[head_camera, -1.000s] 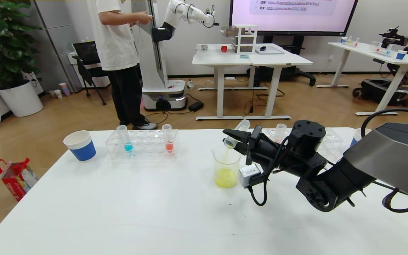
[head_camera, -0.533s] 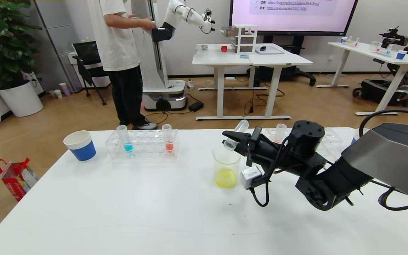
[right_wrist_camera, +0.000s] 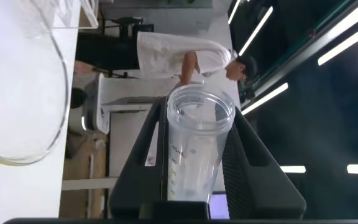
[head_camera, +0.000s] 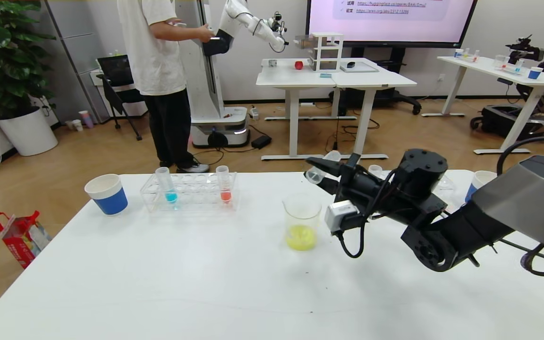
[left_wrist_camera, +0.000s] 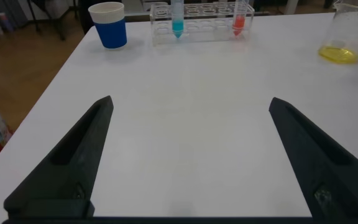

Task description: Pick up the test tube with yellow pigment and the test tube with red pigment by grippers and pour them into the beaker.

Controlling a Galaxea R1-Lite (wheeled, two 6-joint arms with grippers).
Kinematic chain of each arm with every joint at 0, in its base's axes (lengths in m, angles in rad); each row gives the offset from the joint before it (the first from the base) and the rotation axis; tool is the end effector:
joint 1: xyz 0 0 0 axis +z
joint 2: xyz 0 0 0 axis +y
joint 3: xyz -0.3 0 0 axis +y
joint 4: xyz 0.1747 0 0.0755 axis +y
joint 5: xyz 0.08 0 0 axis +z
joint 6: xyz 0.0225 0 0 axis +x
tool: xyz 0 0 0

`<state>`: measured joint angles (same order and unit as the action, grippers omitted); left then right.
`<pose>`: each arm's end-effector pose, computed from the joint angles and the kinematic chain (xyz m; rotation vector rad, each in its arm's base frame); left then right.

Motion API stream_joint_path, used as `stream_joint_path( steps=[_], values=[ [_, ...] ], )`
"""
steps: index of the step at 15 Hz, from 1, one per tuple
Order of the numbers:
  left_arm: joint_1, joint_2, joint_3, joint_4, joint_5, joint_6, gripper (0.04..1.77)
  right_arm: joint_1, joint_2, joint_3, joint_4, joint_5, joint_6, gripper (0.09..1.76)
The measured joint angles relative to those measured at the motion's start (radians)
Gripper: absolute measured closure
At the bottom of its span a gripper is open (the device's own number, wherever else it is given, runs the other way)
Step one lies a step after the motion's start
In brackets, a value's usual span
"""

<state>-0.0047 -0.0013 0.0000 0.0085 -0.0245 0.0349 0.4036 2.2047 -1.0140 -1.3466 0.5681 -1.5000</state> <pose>-0.0229 -0.0004 0.0746 0.0348 0.0067 -0.0293 0.3727 0.1723 0.1229 -1.3810 -0.8531 0.6561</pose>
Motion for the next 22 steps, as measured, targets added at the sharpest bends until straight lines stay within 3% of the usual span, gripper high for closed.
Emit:
stream_joint_path(
  steps=[5, 13, 15, 18, 22],
  values=[
    [0.000, 0.000, 0.000, 0.000, 0.000, 0.000, 0.06, 0.001, -0.107, 0.018, -0.002, -0.106, 0.367, 1.35],
    [0.000, 0.000, 0.000, 0.000, 0.000, 0.000, 0.06, 0.007, -0.264, 0.140, -0.021, -0.527, 1.029, 1.35],
    [0.000, 0.000, 0.000, 0.000, 0.000, 0.000, 0.06, 0.007, -0.294, 0.185, -0.018, -0.594, 1.186, 1.35],
    [0.000, 0.000, 0.000, 0.000, 0.000, 0.000, 0.06, -0.012, -0.337, 0.296, -0.013, -0.654, 1.308, 1.35],
    [0.000, 0.000, 0.000, 0.000, 0.000, 0.000, 0.06, -0.064, -0.391, 0.407, 0.033, -0.649, 1.400, 1.35]
  ],
)
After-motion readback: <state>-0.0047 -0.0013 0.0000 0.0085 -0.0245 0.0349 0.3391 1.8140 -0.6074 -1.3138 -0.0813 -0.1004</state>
